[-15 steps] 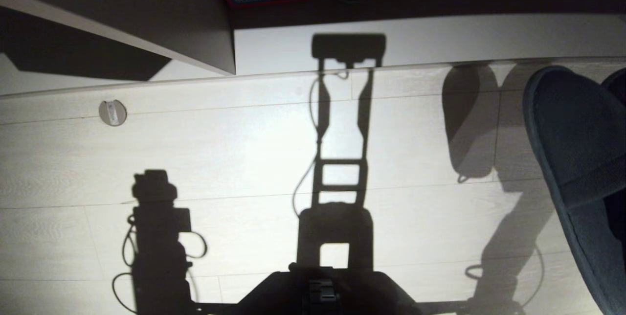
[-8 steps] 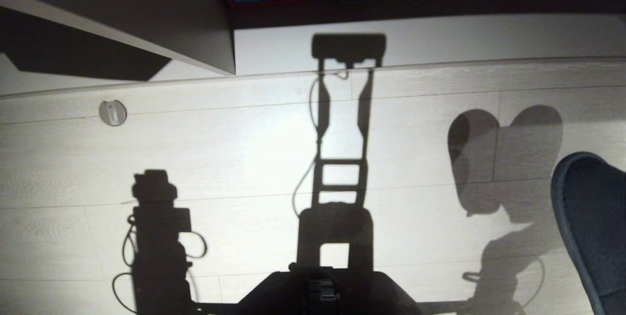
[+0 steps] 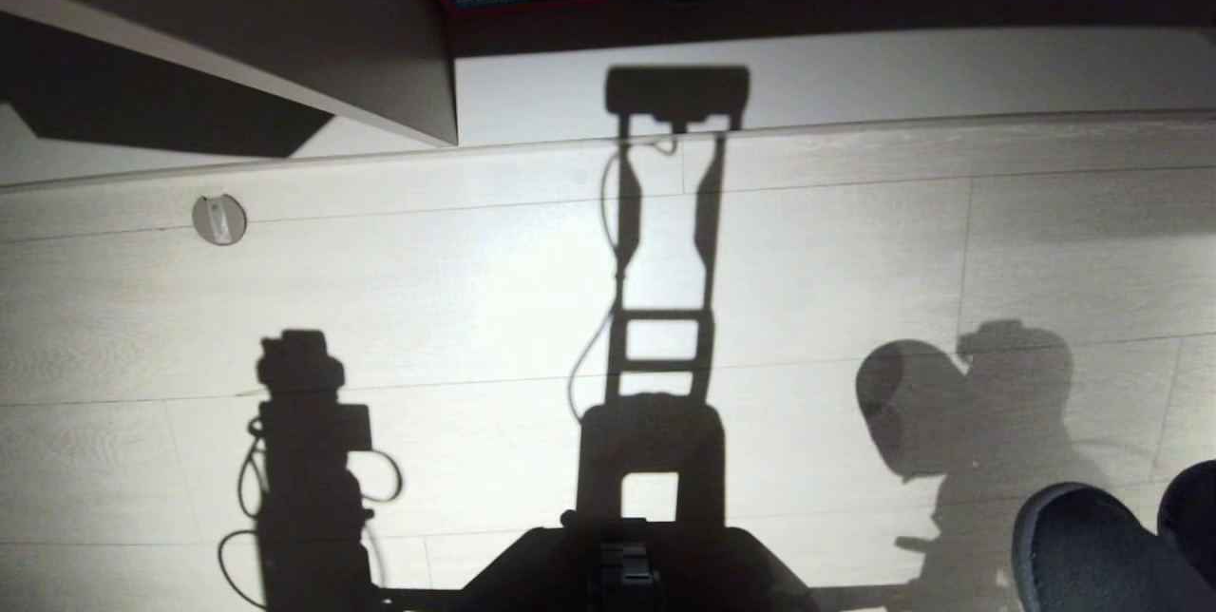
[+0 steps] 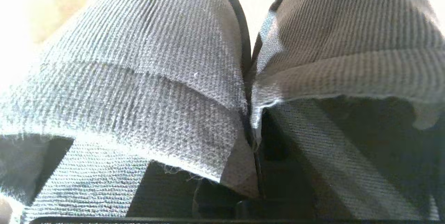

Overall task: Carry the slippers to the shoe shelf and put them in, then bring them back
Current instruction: Place the slippers on the floor

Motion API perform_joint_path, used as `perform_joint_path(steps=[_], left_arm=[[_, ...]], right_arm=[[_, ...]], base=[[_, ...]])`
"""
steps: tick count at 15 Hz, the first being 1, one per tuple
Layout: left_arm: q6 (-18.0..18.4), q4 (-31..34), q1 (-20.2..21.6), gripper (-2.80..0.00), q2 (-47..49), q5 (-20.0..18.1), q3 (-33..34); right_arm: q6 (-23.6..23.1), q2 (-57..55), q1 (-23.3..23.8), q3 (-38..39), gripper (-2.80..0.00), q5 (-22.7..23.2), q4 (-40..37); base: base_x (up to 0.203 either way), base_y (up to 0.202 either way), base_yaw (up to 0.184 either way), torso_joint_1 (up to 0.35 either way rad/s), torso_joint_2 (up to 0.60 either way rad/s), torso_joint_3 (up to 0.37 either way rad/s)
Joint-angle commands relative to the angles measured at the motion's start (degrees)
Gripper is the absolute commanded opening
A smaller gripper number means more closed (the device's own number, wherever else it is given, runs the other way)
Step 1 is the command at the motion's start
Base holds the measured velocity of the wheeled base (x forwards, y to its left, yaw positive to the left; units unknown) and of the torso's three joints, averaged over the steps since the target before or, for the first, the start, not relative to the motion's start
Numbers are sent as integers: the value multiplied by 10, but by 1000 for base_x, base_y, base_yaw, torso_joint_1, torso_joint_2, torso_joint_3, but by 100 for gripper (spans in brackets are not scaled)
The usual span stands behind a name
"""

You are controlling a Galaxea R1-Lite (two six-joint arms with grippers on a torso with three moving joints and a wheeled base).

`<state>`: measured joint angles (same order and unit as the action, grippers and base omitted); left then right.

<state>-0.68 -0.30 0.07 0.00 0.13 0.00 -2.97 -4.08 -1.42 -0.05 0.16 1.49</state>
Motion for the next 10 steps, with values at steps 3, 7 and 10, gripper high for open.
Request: perform_joint_path(steps=[3, 7, 10], left_arm=[[0, 0, 0, -280, 0, 0, 0], [0, 0, 0, -280, 0, 0, 0], [0, 0, 0, -280, 0, 0, 0]], right_arm=[[-2, 41, 2, 1, -280, 3, -19], [18, 41, 2, 1, -280, -2, -19], [18, 41, 2, 1, -280, -2, -19]], base=[[0, 0, 0, 0, 0, 0], [0, 0, 0, 0, 0, 0], [0, 0, 0, 0, 0, 0]])
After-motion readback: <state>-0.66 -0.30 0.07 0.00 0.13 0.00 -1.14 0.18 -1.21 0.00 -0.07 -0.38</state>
